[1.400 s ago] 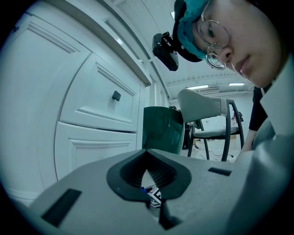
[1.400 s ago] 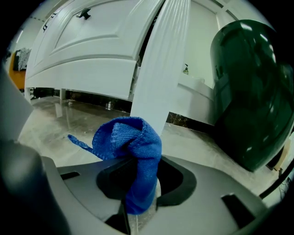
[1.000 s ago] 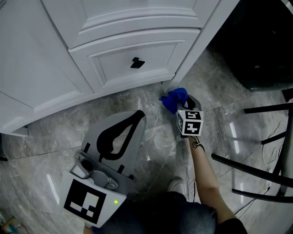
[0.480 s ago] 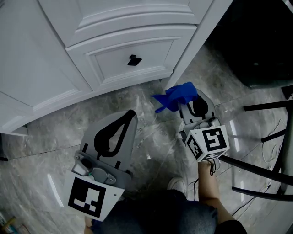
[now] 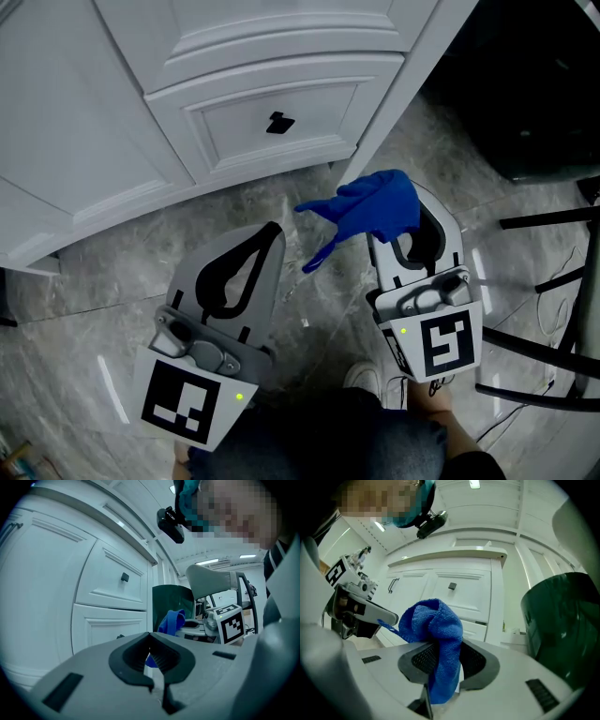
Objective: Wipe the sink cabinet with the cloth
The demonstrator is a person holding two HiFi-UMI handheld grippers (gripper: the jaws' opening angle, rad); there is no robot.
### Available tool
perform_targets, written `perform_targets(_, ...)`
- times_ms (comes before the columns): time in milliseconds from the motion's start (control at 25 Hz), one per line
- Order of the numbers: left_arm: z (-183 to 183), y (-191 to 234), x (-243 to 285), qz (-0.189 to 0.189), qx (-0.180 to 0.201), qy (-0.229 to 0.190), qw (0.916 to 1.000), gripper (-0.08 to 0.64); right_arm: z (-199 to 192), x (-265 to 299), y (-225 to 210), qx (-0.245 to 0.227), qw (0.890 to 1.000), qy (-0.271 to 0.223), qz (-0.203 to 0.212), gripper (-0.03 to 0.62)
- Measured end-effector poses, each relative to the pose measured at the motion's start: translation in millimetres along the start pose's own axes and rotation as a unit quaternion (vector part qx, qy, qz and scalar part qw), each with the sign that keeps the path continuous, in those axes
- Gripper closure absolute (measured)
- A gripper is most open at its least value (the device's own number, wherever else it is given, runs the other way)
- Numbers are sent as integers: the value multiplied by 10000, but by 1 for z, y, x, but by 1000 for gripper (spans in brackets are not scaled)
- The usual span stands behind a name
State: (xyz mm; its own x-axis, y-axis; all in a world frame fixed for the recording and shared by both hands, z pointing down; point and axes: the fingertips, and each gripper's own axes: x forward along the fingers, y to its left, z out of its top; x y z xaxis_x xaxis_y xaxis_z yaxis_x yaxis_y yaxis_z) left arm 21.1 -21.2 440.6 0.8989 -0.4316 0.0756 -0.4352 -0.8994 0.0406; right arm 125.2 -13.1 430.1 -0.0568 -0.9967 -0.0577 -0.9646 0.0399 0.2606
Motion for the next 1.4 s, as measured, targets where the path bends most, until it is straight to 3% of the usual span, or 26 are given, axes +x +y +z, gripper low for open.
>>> perform_targets(440, 1, 6, -5, 94, -4, -9, 10000, 557, 18, 3, 29, 270, 9983, -232, 470, 476)
perform_targets(880, -8, 6, 2, 47, 23, 118, 9999, 557, 2, 8, 26, 323, 9989, 1, 341, 476)
perform_targets(1240, -11, 31, -4, 297, 260, 196, 9990, 557, 3, 16, 24, 273, 9988, 60, 395, 476)
perform_targets(1400, 19, 60, -11, 613, 404, 61, 9973, 557, 27, 19, 10, 379, 9982, -1, 458, 476)
